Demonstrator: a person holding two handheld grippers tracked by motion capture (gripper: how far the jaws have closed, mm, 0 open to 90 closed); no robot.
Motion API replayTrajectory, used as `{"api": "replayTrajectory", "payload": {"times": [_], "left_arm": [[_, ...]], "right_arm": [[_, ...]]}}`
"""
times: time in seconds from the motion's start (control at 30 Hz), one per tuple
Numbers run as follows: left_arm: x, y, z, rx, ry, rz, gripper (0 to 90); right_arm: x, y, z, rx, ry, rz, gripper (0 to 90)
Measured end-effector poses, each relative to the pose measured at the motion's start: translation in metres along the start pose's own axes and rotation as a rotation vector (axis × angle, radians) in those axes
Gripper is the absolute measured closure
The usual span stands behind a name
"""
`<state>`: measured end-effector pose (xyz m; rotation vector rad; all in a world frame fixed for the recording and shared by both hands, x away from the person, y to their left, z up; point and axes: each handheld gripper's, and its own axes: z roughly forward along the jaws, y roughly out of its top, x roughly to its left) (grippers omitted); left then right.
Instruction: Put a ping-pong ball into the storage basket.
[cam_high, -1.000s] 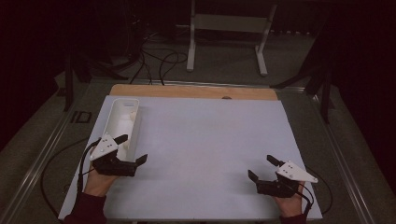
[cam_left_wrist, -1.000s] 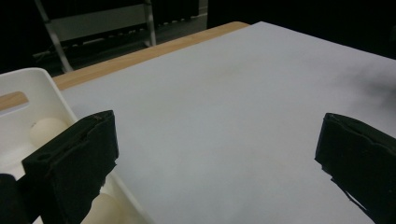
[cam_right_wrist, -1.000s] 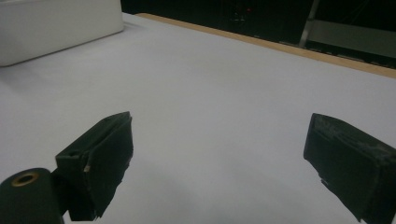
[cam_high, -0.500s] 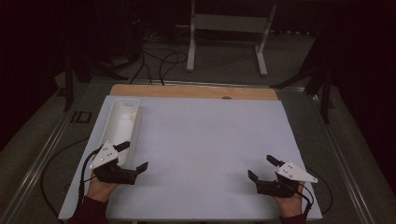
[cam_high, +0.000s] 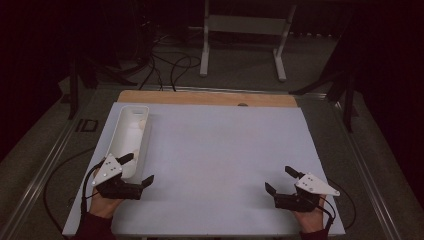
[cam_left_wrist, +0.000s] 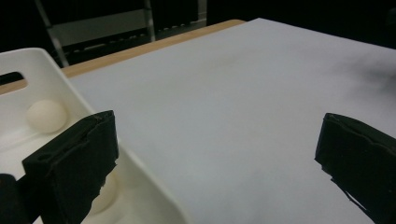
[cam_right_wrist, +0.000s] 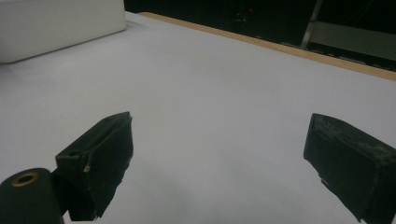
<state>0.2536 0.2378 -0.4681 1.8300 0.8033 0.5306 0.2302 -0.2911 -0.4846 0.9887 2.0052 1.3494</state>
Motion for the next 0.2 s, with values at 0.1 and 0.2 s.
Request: {"api": "replayTrajectory", "payload": {"times": [0.1, 0.2], "left_arm": [[0.0016, -0.0012, -0.002, 0.002, 0.01, -0.002, 0.0], [0.002, -0.0016, -0.0024, 0.003, 0.017, -0.001, 0.0]], "right_arm": [[0.0001, 0.0001, -0.0003, -0.002, -0.001, -0.001, 8.1], [-0.0001, 0.0002, -0.0004, -0.001, -0.001, -0.003, 8.1]]}}
